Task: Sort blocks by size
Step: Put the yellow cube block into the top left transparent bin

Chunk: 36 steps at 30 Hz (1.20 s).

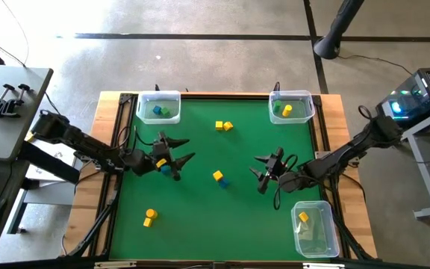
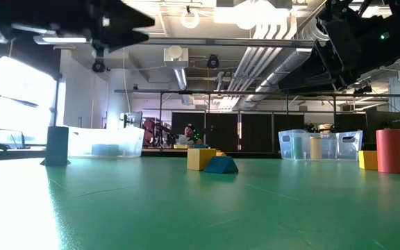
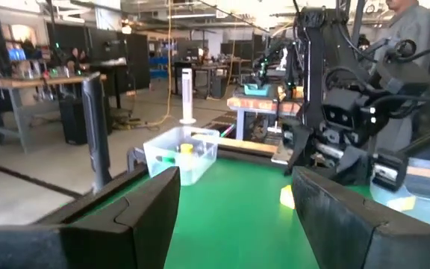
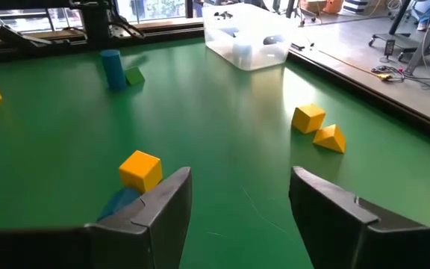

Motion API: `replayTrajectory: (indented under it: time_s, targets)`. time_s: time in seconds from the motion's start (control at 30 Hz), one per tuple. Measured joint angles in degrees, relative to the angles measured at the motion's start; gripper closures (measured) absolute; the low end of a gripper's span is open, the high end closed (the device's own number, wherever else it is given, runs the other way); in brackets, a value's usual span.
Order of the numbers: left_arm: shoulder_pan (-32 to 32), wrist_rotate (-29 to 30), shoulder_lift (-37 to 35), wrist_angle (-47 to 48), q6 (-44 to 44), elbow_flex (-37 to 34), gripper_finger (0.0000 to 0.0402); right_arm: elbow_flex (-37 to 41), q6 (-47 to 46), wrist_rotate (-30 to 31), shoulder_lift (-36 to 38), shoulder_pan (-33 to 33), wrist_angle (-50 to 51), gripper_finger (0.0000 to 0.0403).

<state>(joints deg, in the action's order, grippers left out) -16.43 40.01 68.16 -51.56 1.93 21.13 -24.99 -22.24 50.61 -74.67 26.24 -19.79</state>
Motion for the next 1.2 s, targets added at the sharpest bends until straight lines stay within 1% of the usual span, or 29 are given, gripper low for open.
replayTrajectory:
  time_s: [0.03,0.1,0.2,0.33,0.37,0.43,0.53,0.63,0.77,0.9,0.97,1.1,1.2]
  targets:
    - [0.3,0.0,0.0,1.9,0.4,1.3,0.0159,0.0,0.1,0.0,0.0,0.0,0.0,0.0188]
    - [1.3,0.0,0.0,8.7,0.7,4.7,0.0159,0.0,0.1,0.0,0.0,0.0,-0.3,0.0188]
    - [3.2,-0.1,0.0,24.7,-1.4,11.6,0.0159,0.0,0.1,0.0,0.0,0.0,-0.2,0.0188]
    - [7.4,-3.6,0.0,48.0,-8.4,20.4,0.0159,0.0,-0.1,0.0,0.0,0.0,-0.2,0.0188]
    - [8.6,-4.8,0.0,51.7,-10.1,21.7,0.0159,0.0,-0.2,0.0,0.0,0.0,-0.2,0.0188]
    - [11.4,-8.1,0.0,56.3,-12.7,23.3,0.0159,0.0,-0.2,0.0,0.0,0.0,-0.2,0.0188]
    - [16.3,-15.4,0.1,57.5,-14.7,23.6,0.0159,0.0,-0.2,0.0,0.0,0.0,-0.2,0.0188]
    - [21.4,-22.1,2.1,57.1,-13.8,23.6,0.0159,0.0,-0.2,0.0,0.0,0.0,-0.3,0.0188]
    - [28.3,-29.5,7.9,53.8,-10.4,23.6,0.0159,0.0,-0.3,0.0,0.0,-0.6,-0.7,0.0188]
    - [33.8,-37.8,15.7,46.6,-4.3,23.6,0.0159,0.0,-1.0,-0.3,0.0,-2.1,-1.1,0.0188]
    - [35.8,-39.6,19.9,44.5,0.1,25.0,0.0159,0.0,-1.6,-1.5,0.0,-2.9,-1.1,0.0188]
    - [38.5,-40.0,28.0,44.1,6.2,30.4,0.0159,0.0,-2.4,-4.0,0.0,-4.5,-1.1,0.0188]
    - [40.1,-44.7,34.0,45.7,7.3,35.8,0.0158,0.0,-2.4,-4.4,0.0,-5.0,-1.1,0.0188]
